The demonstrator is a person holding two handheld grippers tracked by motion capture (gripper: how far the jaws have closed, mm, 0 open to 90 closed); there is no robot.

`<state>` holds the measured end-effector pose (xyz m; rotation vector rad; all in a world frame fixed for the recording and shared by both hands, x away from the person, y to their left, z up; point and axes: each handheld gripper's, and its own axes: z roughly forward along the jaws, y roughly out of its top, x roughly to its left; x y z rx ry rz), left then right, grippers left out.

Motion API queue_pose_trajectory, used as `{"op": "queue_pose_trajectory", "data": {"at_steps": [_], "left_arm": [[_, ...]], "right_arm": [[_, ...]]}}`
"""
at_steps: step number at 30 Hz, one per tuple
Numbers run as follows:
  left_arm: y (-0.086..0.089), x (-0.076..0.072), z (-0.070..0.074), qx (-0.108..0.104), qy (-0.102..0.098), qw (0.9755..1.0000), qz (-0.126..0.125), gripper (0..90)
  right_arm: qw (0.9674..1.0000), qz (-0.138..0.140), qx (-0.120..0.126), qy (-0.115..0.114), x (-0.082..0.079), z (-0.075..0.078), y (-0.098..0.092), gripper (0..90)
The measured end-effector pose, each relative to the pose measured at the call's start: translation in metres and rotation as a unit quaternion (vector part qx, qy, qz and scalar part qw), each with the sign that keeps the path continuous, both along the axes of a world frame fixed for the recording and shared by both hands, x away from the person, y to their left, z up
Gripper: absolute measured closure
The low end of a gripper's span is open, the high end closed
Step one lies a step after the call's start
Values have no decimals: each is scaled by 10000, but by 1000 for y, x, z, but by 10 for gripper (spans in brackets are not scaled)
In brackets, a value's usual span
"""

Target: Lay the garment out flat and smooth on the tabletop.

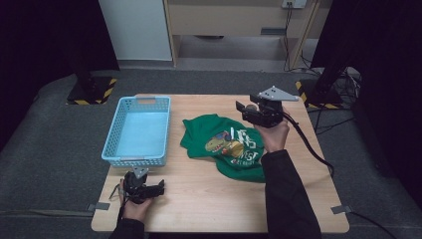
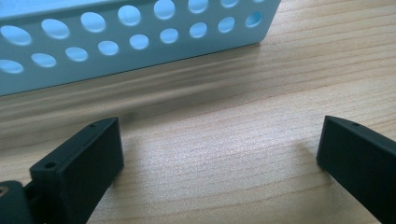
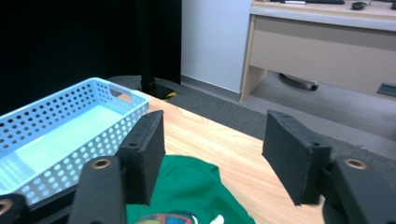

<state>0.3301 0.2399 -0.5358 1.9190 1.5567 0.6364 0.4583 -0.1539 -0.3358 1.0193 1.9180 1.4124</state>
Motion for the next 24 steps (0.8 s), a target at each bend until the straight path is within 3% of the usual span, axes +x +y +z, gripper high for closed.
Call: {"op": "queue_pose_trajectory", "data": {"at_steps": [10,17,24], "left_arm": [[0,-1,0,-8,-21,10000,9,4],[-3,-6,1,-46,-155,9999,41,113],[-9,-7,3,-124,-151,9998,-40,143]], "right_arm": [[9998,-189,41,98,-13,-16,-26,300],[9992,-259,68,280,-22,-37,-39,280],[9983,-282,-64,508,-28,-63,-45,269]]}}
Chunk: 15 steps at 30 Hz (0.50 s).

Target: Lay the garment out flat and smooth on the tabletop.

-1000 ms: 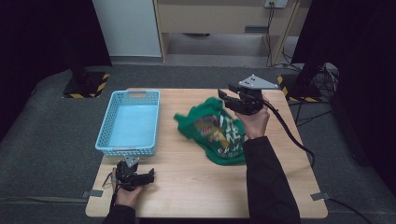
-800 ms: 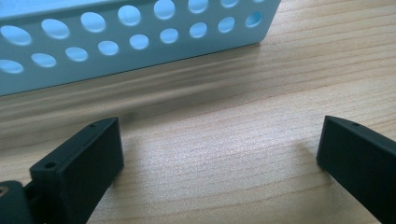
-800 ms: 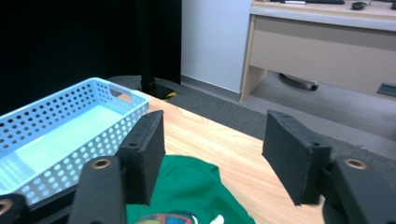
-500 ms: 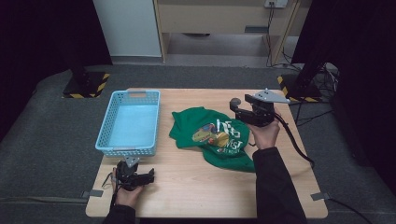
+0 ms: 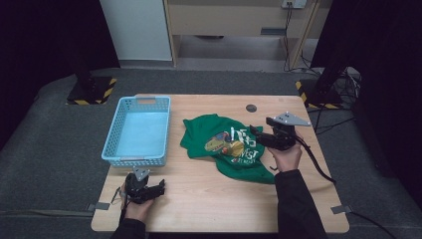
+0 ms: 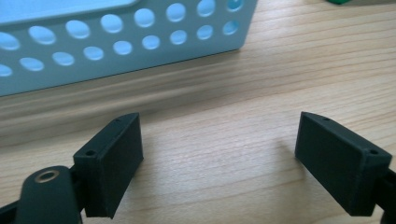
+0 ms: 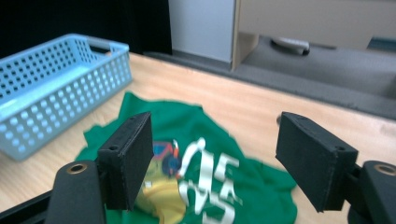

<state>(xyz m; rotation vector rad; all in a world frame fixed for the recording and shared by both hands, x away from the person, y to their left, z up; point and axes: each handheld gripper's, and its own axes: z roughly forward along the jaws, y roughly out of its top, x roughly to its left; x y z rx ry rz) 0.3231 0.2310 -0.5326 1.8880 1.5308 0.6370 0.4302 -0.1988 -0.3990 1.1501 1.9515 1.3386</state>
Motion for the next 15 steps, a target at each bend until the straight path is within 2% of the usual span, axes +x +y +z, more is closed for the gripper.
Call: {"op": "queue_pose_trajectory", "data": {"at_steps": [4,8,15], "left_arm": [[-4,-1,6,-203,-62,9998,-47,152],[-11,-1,10,-323,-129,9993,-123,165],[-28,3,15,-318,-200,9989,-267,169]], "right_arm": [[9998,-67,-84,174,-4,-19,-7,257],[9991,-148,-22,388,-6,-37,-18,248],[9973,-336,-35,647,-11,-64,-33,242]]}}
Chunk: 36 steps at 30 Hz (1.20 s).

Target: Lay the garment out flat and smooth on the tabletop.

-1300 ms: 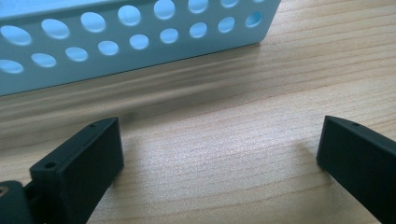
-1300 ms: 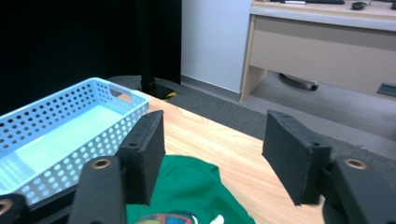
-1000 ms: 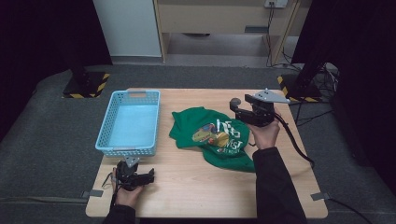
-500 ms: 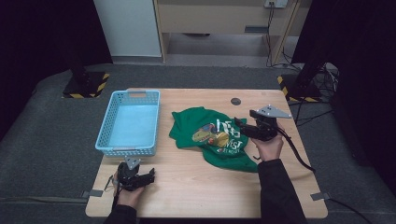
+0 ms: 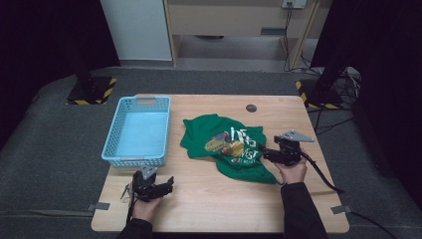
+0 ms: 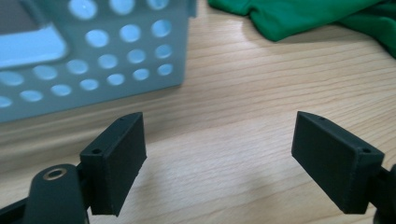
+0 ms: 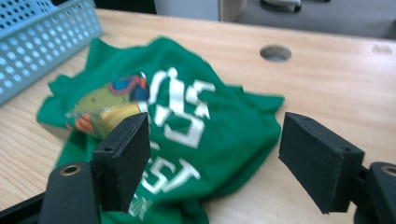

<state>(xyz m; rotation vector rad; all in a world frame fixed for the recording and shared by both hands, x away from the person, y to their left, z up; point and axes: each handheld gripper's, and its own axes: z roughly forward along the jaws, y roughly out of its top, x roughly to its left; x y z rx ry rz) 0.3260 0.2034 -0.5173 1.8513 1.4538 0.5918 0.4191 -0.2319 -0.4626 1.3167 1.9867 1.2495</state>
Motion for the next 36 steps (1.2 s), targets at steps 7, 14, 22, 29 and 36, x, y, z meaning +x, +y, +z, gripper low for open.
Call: {"op": "queue_pose_trajectory", "data": {"at_steps": [7,14,22,29,36], "left_arm": [[-16,9,2,-73,31,9999,-64,176],[-36,24,8,-94,-68,9999,-125,179],[-56,43,8,-77,-105,9998,-157,200],[-70,64,11,-95,-111,9997,-192,217],[-83,84,7,93,-127,9996,-255,271]], "right_arm": [[9997,-60,39,251,-5,-21,-11,237],[9988,-73,51,475,-9,-38,-14,251],[9977,-5,79,679,-10,-53,-12,288],[9970,73,-47,774,-13,-61,-6,288],[9965,79,-237,798,-15,-68,0,279]]}}
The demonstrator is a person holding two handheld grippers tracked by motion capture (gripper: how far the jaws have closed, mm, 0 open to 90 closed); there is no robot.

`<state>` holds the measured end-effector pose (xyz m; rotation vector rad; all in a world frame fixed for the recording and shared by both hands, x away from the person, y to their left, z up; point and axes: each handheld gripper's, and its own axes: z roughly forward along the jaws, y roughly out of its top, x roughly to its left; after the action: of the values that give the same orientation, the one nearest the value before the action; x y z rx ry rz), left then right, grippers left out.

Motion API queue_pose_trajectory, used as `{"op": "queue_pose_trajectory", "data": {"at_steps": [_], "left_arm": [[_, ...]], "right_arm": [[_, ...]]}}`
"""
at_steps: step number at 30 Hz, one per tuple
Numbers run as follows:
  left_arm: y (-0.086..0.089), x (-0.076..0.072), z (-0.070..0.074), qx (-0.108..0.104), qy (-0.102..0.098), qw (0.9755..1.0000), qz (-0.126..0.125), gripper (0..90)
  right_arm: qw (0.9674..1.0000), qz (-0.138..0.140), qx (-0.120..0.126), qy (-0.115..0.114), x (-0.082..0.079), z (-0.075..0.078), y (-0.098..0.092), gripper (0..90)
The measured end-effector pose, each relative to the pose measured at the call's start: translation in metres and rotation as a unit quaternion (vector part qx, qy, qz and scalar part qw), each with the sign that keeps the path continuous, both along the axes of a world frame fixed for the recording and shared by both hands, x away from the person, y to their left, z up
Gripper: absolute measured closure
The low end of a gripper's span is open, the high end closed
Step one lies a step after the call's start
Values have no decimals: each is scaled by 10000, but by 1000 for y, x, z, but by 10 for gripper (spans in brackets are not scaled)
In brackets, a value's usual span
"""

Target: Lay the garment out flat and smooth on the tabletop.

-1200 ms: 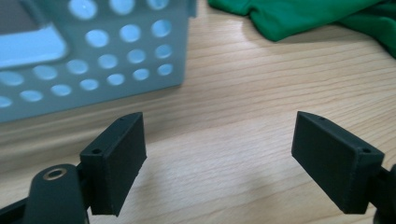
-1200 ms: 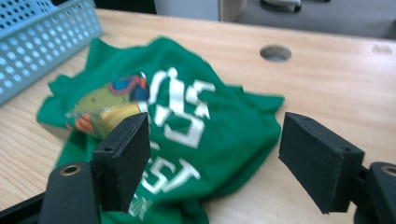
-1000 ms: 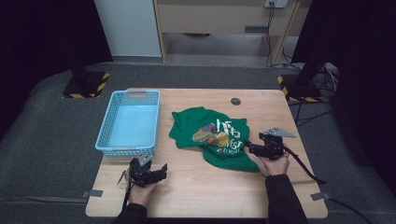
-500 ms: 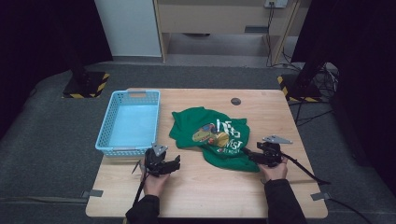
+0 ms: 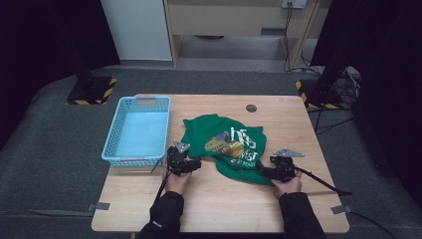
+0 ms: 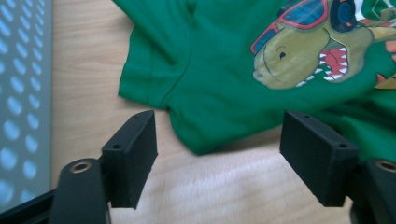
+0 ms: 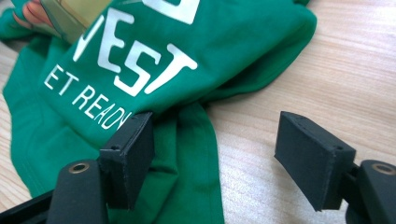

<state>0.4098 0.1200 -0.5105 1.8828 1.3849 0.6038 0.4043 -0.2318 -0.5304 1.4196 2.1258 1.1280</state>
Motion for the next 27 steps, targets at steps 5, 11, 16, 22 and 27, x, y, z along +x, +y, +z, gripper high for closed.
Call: {"op": "queue_pose_trajectory", "data": {"at_steps": [5,11,16,22,27], "left_arm": [[-7,14,-3,75,-48,10000,-4,328],[-6,27,-8,208,-7,9998,17,435],[-7,30,-15,399,135,9991,-41,523],[-7,25,-19,453,172,9988,-96,578],[-5,12,-18,468,234,9986,-124,576]], "right_arm": [[9998,25,-187,-11,-1,-4,4,274],[9994,72,-351,-38,-2,-5,8,272],[9988,111,-469,-77,-3,-5,10,271],[9986,154,-499,-93,-4,-5,10,265],[9979,227,-595,-119,-10,-4,9,261]]}}
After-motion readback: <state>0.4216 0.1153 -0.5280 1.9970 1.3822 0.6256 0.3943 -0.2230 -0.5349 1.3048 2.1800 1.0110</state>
